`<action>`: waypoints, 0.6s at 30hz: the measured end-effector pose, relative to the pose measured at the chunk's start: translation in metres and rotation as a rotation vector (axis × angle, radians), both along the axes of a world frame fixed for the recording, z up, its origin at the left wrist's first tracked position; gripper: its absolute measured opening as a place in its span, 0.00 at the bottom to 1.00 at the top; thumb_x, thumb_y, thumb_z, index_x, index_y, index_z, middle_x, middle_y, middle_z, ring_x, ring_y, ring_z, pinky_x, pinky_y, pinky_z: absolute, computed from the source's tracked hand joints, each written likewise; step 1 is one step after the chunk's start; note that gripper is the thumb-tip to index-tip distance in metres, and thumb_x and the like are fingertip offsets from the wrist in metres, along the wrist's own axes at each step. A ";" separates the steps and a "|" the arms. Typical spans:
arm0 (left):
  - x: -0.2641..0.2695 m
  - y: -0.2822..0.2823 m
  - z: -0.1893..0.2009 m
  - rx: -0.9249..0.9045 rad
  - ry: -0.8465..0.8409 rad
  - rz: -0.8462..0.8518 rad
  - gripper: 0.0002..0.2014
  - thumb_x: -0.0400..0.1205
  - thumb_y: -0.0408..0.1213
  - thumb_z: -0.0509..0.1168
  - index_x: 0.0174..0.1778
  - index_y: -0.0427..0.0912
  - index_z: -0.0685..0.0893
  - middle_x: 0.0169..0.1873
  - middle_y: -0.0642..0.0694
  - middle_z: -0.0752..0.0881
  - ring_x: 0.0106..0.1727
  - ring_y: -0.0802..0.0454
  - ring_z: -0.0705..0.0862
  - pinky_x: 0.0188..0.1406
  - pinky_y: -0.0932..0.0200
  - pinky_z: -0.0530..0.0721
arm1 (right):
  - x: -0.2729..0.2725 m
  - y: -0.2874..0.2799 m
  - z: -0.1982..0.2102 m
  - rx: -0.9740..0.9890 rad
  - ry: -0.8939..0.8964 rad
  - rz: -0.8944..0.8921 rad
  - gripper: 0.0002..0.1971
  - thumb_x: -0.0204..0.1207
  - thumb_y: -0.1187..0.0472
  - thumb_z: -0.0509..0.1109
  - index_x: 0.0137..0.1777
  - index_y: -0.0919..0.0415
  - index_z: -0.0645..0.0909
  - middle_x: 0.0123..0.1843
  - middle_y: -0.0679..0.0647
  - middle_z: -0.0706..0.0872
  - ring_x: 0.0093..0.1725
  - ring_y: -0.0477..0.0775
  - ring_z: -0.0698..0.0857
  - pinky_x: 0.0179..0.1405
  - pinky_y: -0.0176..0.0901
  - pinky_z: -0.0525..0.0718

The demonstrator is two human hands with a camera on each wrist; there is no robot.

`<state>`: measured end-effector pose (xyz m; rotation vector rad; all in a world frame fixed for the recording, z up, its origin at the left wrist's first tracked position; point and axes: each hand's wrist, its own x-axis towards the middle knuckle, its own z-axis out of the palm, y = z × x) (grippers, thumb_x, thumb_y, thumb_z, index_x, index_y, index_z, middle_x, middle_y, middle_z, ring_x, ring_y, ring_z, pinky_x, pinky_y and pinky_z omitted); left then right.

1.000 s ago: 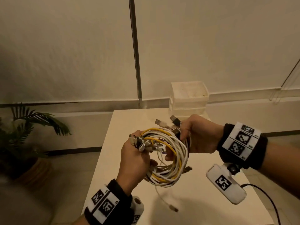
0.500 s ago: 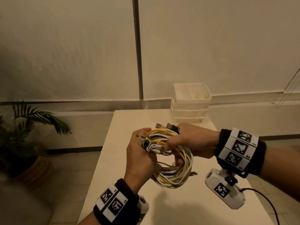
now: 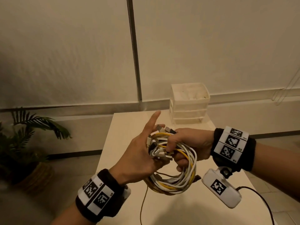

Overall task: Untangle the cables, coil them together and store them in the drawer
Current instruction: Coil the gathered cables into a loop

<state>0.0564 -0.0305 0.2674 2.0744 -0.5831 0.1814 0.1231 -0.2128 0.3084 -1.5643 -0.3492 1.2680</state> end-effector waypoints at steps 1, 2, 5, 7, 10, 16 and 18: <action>0.002 0.000 0.001 0.059 -0.052 -0.002 0.61 0.68 0.38 0.82 0.85 0.62 0.43 0.73 0.56 0.73 0.70 0.66 0.77 0.67 0.73 0.74 | 0.001 0.000 0.000 -0.011 -0.005 0.014 0.12 0.72 0.64 0.64 0.27 0.64 0.76 0.20 0.54 0.77 0.21 0.52 0.78 0.41 0.48 0.83; 0.003 -0.001 0.002 0.133 -0.108 0.002 0.62 0.67 0.40 0.83 0.84 0.64 0.42 0.74 0.54 0.70 0.68 0.66 0.77 0.65 0.74 0.75 | 0.003 0.001 0.000 -0.026 -0.012 0.033 0.12 0.73 0.64 0.64 0.28 0.64 0.76 0.20 0.54 0.77 0.21 0.52 0.79 0.40 0.48 0.84; 0.001 -0.008 0.003 0.380 -0.216 0.028 0.58 0.69 0.45 0.81 0.83 0.70 0.44 0.79 0.53 0.59 0.61 0.56 0.82 0.59 0.62 0.85 | 0.001 0.004 0.002 -0.058 -0.036 0.072 0.08 0.74 0.65 0.63 0.37 0.67 0.80 0.23 0.56 0.79 0.22 0.51 0.80 0.35 0.46 0.86; 0.001 -0.013 0.000 0.476 -0.270 0.067 0.52 0.71 0.48 0.79 0.82 0.70 0.49 0.78 0.54 0.63 0.57 0.52 0.84 0.54 0.54 0.88 | 0.000 0.006 0.005 -0.071 -0.075 0.067 0.08 0.76 0.65 0.61 0.45 0.68 0.80 0.23 0.56 0.80 0.22 0.51 0.80 0.32 0.45 0.86; 0.005 -0.015 -0.009 0.431 -0.285 0.118 0.45 0.73 0.43 0.76 0.82 0.63 0.57 0.66 0.54 0.76 0.55 0.51 0.84 0.51 0.52 0.87 | -0.002 0.005 0.002 -0.076 -0.112 0.033 0.09 0.77 0.65 0.60 0.41 0.68 0.80 0.21 0.55 0.79 0.20 0.51 0.79 0.31 0.46 0.84; 0.013 -0.012 -0.009 0.327 -0.264 0.214 0.28 0.75 0.35 0.74 0.70 0.56 0.76 0.50 0.54 0.84 0.47 0.57 0.82 0.47 0.55 0.85 | 0.005 0.001 0.004 0.083 0.010 -0.049 0.17 0.72 0.53 0.67 0.53 0.68 0.79 0.35 0.60 0.84 0.30 0.54 0.82 0.39 0.45 0.83; 0.016 -0.010 -0.006 0.207 -0.241 0.228 0.21 0.75 0.35 0.74 0.62 0.56 0.81 0.45 0.56 0.86 0.44 0.60 0.83 0.44 0.55 0.84 | 0.010 0.002 0.010 0.105 0.052 -0.048 0.26 0.72 0.44 0.67 0.58 0.67 0.77 0.42 0.61 0.80 0.37 0.56 0.78 0.47 0.47 0.78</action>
